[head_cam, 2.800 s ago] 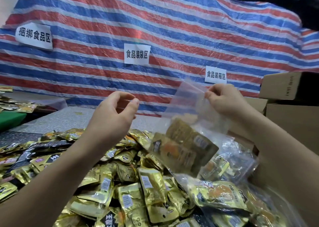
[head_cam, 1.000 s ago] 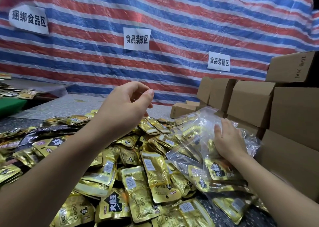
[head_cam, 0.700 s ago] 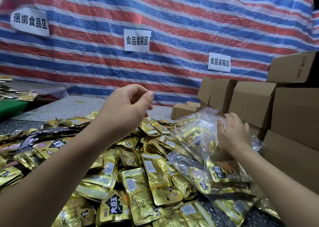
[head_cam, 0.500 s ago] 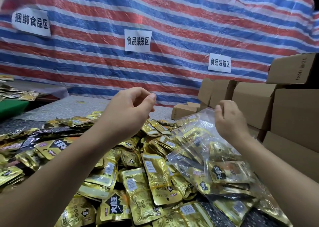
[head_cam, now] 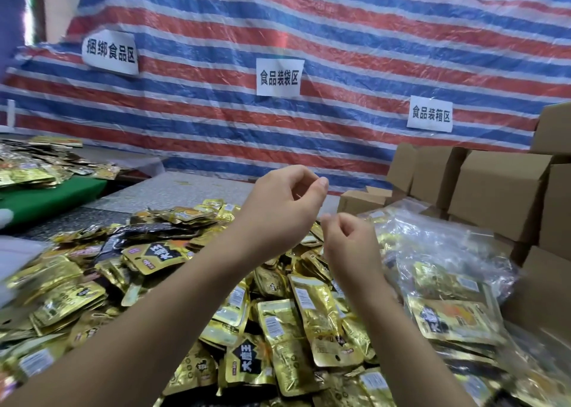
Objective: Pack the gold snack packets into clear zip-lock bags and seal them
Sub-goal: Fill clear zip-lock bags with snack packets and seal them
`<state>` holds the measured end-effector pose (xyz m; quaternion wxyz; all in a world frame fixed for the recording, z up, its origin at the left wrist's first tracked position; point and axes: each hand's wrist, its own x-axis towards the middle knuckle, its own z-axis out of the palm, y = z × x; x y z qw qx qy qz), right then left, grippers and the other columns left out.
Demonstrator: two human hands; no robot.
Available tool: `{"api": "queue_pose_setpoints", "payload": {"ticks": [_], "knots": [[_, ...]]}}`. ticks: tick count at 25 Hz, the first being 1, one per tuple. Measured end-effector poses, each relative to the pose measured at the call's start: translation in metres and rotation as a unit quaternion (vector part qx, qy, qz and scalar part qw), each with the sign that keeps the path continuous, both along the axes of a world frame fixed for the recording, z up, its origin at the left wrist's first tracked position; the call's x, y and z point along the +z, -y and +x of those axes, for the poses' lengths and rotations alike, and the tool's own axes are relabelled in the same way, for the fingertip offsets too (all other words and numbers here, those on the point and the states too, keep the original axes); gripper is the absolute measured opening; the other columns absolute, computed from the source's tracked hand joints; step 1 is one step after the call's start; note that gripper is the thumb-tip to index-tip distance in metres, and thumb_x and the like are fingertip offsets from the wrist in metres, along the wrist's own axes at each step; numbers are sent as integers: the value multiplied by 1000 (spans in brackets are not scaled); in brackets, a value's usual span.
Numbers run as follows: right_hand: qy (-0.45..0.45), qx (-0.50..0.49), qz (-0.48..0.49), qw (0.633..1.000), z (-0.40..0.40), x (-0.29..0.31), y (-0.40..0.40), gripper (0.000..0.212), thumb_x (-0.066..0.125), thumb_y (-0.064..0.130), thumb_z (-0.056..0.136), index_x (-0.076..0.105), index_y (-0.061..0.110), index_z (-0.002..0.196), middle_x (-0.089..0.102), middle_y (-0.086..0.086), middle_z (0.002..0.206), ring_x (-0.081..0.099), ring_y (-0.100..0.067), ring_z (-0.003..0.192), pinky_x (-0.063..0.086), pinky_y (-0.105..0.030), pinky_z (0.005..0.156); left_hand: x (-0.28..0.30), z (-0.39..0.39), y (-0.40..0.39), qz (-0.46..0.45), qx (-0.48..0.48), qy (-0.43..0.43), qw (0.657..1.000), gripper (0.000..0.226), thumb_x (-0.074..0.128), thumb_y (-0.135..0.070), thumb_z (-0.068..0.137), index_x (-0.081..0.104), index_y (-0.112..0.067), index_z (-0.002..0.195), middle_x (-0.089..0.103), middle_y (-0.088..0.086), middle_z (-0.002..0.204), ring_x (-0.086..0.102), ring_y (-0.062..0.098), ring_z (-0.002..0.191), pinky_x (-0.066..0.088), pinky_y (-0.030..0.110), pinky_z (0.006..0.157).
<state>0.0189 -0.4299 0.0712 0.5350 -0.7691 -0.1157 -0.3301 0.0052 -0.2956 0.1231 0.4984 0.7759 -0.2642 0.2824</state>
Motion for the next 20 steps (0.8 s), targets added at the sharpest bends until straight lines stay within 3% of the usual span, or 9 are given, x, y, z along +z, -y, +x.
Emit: {"api": "queue_pose_setpoints", "payload": {"ticks": [3, 5, 7, 9, 12, 15, 16, 18, 20], "knots": [[-33, 8, 31, 999, 4, -21, -7, 49, 53, 14, 95, 32, 21, 51, 27, 10, 45, 23, -10, 46, 23, -29, 51, -2, -1, -6, 20, 21, 32, 999, 18, 53, -34, 99, 65, -25, 90, 64, -12, 76, 61, 2, 72, 45, 13, 60], [-44, 13, 27, 999, 5, -31, -8, 54, 53, 14, 96, 29, 22, 49, 25, 11, 44, 20, -8, 44, 26, -29, 52, -3, 4, -26, 42, 49, 63, 996, 18, 53, -34, 99, 64, -25, 87, 62, -13, 72, 59, 0, 67, 42, 12, 57], [-55, 20, 7, 998, 8, -41, -9, 56, 53, 13, 97, 26, 23, 49, 24, 11, 43, 20, -7, 43, 24, -28, 50, -6, 20, -63, 80, 153, 90, 981, 19, 52, -33, 99, 65, -21, 93, 65, -10, 82, 59, 2, 74, 42, 17, 63], [-58, 27, -9, 998, 9, -45, -10, 56, 54, 12, 96, 25, 22, 48, 23, 9, 44, 19, -7, 43, 20, -26, 46, -10, 43, -118, 143, 315, 77, 935, 27, 52, -34, 98, 64, -13, 109, 65, 4, 101, 59, 20, 95, 44, 31, 76], [-50, 39, -9, 998, 9, -46, -17, 54, 54, 16, 98, 27, 21, 51, 24, 13, 43, 19, -5, 41, 20, -17, 41, -35, 65, -205, 255, 483, -68, 835, 34, 50, -38, 96, 56, -9, 113, 59, 13, 110, 55, 32, 100, 48, 41, 83], [-54, 57, -28, 997, 7, -49, -24, 50, 55, 21, 98, 30, 18, 55, 25, 13, 43, 21, -5, 40, 22, -17, 39, -76, 64, -269, 338, 523, -215, 752, 32, 52, -40, 93, 59, -9, 96, 56, 12, 100, 55, 30, 91, 52, 38, 80], [-58, 62, -39, 996, 5, -50, -27, 49, 55, 23, 98, 30, 18, 55, 26, 11, 44, 22, -6, 41, 22, -17, 40, -87, 61, -284, 348, 528, -251, 733, 31, 54, -41, 91, 59, -10, 90, 54, 10, 99, 55, 29, 92, 52, 36, 80], [-63, 72, -54, 994, 3, -52, -28, 48, 55, 25, 98, 33, 17, 56, 28, 8, 46, 24, -9, 42, 23, -20, 42, -108, 59, -307, 366, 515, -311, 710, 36, 50, -45, 92, 61, -11, 99, 58, 10, 113, 56, 30, 105, 50, 35, 87], [-69, 73, -60, 993, 3, -53, -28, 48, 55, 24, 99, 34, 16, 56, 29, 7, 46, 24, -9, 42, 23, -19, 41, -122, 61, -315, 358, 469, -355, 725, 42, 43, -41, 98, 58, -6, 116, 57, 19, 125, 53, 34, 116, 44, 37, 98]]}}
